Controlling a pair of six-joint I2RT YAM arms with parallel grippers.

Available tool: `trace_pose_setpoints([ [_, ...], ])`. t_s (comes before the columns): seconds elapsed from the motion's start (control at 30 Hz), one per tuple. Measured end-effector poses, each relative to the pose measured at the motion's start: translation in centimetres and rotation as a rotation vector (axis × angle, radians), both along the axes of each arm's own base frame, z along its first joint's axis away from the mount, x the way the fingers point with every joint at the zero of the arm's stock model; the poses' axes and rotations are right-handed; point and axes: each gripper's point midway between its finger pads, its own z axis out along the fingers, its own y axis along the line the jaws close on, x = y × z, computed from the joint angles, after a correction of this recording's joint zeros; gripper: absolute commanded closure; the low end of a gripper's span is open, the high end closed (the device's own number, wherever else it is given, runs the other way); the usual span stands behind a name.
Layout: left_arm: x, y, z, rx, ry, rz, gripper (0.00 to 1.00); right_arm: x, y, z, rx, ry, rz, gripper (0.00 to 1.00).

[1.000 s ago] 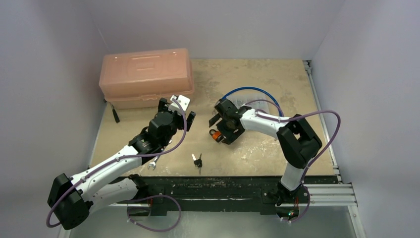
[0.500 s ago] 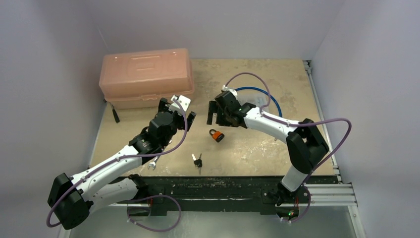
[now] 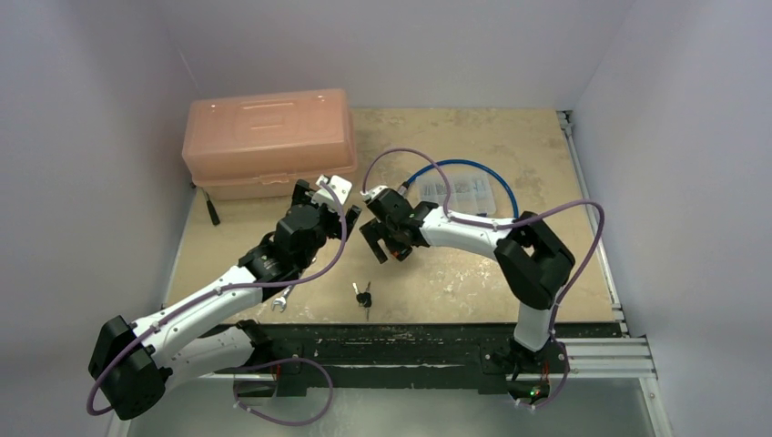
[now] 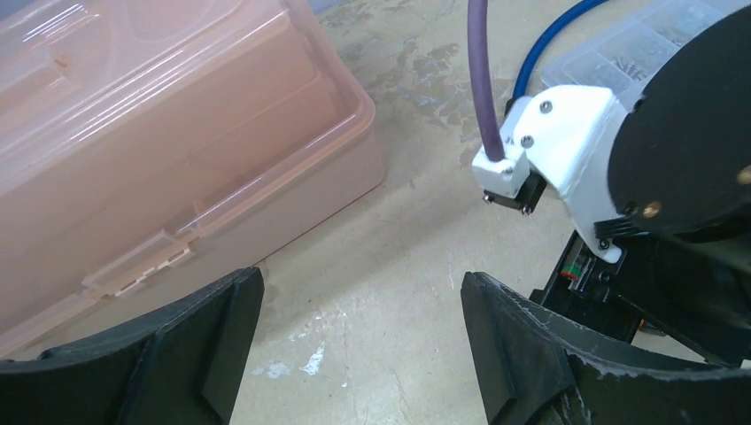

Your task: Unlock with the key

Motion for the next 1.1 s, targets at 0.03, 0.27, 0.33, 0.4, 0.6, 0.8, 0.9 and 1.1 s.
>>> trace_pose_setpoints([
  [0.03,0.0,0.0,0.0,0.0,0.0,0.0,0.12,-0.1,-0.2,-0.4,-0.016,0.008,0.004,0.07],
  [0.27,0.0,0.0,0.0,0.0,0.0,0.002,0.12,-0.4,-1.0,-2.1,-0.067,0.04,0.021,0.25],
  [0.33,0.0,0.0,0.0,0.0,-0.001,0.002,0.12,-0.4,-1.0,-2.1,-0.066,0.04,0.02,0.33],
  [0.4,0.0,0.0,0.0,0.001,0.0,0.001,0.12,-0.5,-1.1,-2.2,-0.066,0.041,0.015,0.39],
  [0.6,0.0,0.0,-0.1,0.002,0.002,0.001,0.13,-0.3,-1.2,-2.4,-0.063,0.043,-0.045,0.52],
  [0.8,0.1,0.0,-0.2,0.006,0.006,0.001,0.13,0.0,-1.3,-2.5,-0.058,0.063,-0.193,0.5],
  [0.9,0.1,0.0,-0.3,0.007,0.006,0.001,0.13,0.1,-1.3,-2.4,-0.05,0.068,-0.253,0.38],
  [1.1,0.1,0.0,-0.3,0.009,0.006,0.0,0.13,0.3,-2.0,-2.2,-0.046,0.062,-0.352,0.01],
])
